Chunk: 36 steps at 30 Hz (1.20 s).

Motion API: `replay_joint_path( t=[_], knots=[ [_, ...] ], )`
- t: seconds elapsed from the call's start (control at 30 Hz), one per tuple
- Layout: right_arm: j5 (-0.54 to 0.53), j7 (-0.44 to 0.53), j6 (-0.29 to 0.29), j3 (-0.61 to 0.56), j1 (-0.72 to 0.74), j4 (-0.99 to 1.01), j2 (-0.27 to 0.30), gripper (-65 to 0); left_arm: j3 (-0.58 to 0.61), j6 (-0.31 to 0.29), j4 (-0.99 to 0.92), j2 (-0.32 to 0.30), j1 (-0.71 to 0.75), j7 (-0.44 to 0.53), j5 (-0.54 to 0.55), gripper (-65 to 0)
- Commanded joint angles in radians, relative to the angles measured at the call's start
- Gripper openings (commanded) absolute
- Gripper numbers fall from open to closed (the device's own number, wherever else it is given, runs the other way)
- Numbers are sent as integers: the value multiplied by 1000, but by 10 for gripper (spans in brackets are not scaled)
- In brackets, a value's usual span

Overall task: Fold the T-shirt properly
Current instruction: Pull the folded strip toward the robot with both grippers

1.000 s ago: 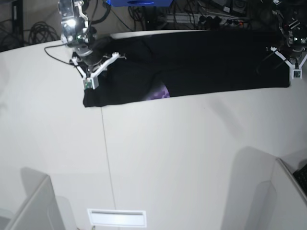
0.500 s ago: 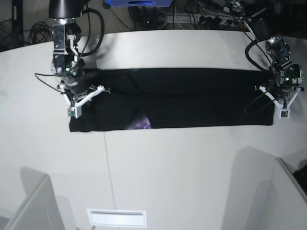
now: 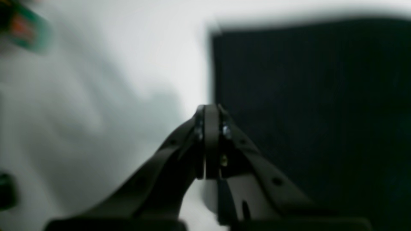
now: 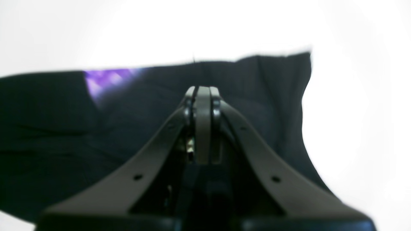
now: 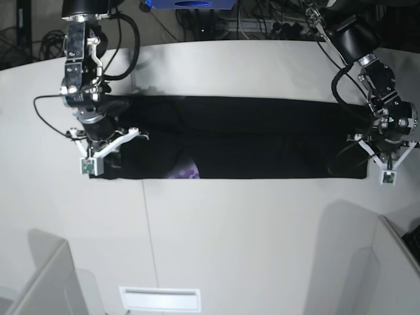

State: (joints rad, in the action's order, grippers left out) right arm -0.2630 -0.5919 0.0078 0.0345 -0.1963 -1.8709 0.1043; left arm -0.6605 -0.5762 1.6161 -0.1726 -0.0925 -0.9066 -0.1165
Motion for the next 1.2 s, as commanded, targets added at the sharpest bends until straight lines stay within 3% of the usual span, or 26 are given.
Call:
replay_joint_path(
  t=[0.0, 0.1, 0.17, 0.3, 0.4, 0.57, 0.67, 0.9, 1.17],
  knots=[
    [-9, 17, 5, -9, -1, -45, 2, -650, -28, 3, 57, -15, 0, -27, 36, -650],
    [-9, 17, 2, -37, -24, -86, 2, -650, -126, 2, 149, -21, 37, -121, 223, -650],
    [-9, 17, 2, -46, -33, -88, 2, -650, -186, 2, 171, -57, 87, -141, 340, -650],
    [-9, 17, 2, -57, -59, -83, 2, -650, -259, 2, 126, -104, 196, -90, 515, -650],
    [-9, 17, 2, -57, -75, -83, 2, -650, -318, 2, 52, -107, 244, -12, 608, -650],
    [-9, 17, 4, -58, -82, -83, 2, -650, -273, 2, -106, -137, 245, 56, 647, -212],
    [-9, 17, 4, -58, -91, -83, 2, -650, -235, 2, -161, -147, 213, 56, 647, -64],
    [-9, 17, 4, -58, -104, -83, 2, -650, -175, 2, -276, -146, 112, 56, 641, -125],
    [-9, 17, 4, -58, -110, -83, 2, -650, -86, 8, -379, -146, 72, 56, 641, -127]
  ],
)
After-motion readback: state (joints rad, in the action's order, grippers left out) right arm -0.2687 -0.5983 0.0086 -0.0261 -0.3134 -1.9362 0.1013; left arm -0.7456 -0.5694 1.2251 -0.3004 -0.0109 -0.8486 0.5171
